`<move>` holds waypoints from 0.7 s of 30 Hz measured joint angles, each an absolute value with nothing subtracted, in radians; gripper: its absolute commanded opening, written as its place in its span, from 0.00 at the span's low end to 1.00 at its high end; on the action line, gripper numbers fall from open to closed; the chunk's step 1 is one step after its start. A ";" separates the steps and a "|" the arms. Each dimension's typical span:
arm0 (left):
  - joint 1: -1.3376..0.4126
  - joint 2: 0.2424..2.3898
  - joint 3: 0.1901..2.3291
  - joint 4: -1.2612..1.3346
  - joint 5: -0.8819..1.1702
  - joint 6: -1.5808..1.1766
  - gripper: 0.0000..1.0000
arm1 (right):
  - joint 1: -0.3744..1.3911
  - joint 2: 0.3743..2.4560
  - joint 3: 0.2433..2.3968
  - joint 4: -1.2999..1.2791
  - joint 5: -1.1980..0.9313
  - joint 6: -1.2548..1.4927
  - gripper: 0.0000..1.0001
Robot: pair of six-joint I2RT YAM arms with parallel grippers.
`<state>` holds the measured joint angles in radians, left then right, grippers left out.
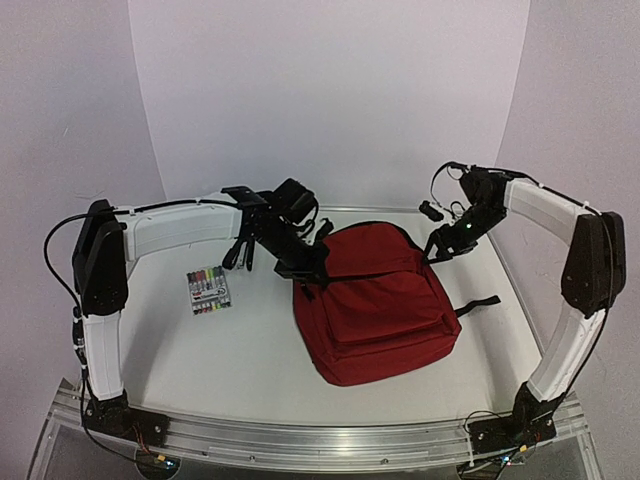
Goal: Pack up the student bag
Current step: Unzip the student bag at the center of the board.
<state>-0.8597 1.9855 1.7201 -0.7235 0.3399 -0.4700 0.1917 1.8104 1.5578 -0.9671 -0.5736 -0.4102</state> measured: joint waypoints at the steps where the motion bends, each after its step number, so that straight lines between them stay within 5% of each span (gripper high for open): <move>1: -0.857 1.986 1.721 -0.723 0.345 -0.471 0.00 | 0.192 1.800 1.574 -0.969 -0.576 -0.414 0.71; 8: -0.851 2.021 1.756 -0.707 0.405 -0.477 0.00 | 0.233 1.759 1.622 -0.960 -0.661 -0.402 0.59; 21: -0.863 2.168 1.926 -0.666 0.482 -0.522 0.00 | 0.440 1.707 1.402 -0.800 -0.788 -0.248 0.54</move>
